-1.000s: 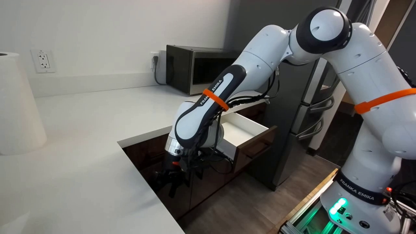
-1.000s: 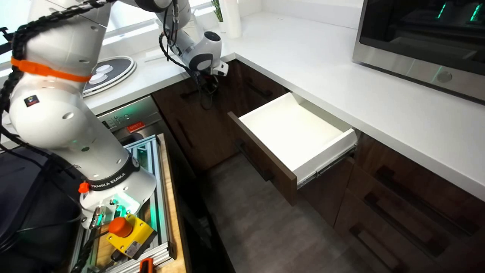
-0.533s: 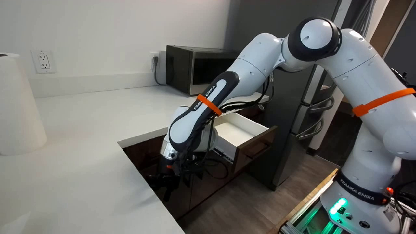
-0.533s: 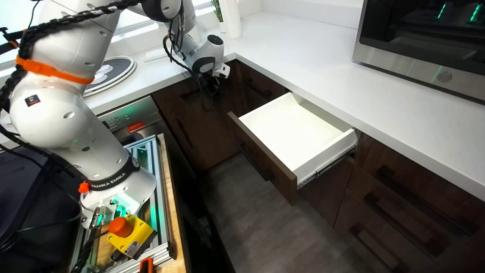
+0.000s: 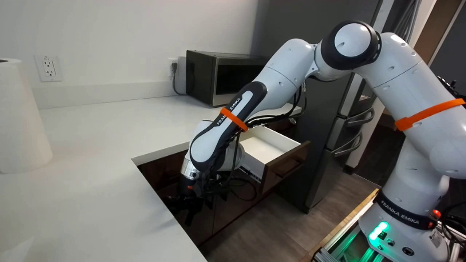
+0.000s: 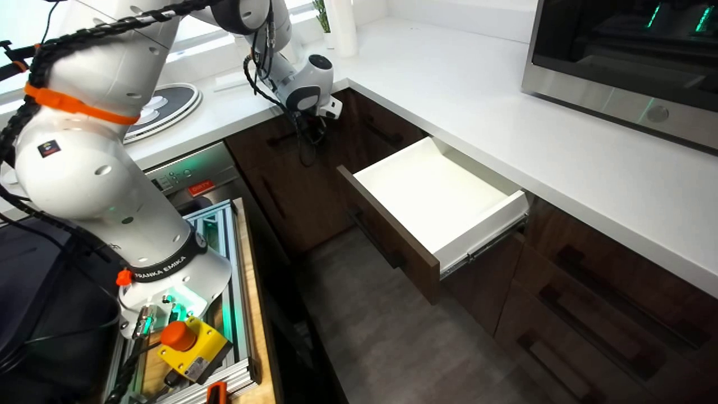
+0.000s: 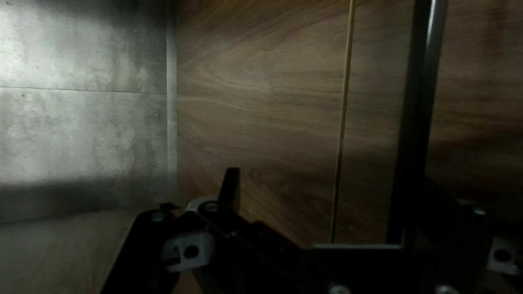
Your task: Open the drawer to the right of the dishwasher
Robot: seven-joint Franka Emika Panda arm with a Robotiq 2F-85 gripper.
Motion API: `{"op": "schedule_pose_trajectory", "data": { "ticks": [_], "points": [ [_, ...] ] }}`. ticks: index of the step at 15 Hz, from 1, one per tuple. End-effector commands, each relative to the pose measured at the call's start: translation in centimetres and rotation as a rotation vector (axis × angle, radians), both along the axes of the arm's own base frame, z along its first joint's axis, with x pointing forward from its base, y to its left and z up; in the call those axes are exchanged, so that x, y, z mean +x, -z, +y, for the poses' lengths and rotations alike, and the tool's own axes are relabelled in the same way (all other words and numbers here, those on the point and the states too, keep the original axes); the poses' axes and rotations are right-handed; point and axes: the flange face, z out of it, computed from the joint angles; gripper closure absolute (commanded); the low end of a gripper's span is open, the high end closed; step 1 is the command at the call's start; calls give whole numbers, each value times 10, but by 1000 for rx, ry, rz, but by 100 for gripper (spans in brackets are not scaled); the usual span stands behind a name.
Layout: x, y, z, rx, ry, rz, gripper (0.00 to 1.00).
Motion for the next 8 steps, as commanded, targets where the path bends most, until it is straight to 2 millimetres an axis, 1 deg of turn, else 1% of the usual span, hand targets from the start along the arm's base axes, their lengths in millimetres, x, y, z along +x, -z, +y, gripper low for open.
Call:
{"op": "schedule_pose_trajectory", "data": {
  "ticks": [1,4,6,8],
  "points": [
    [-11,-3,-12,-44,2,15,0],
    [-21,-6,-24,-64,-9,24,0],
    [-29,-9,-37,-82,-13,27,0],
    [-38,-12,-55,-106,-26,31,0]
  ]
}}
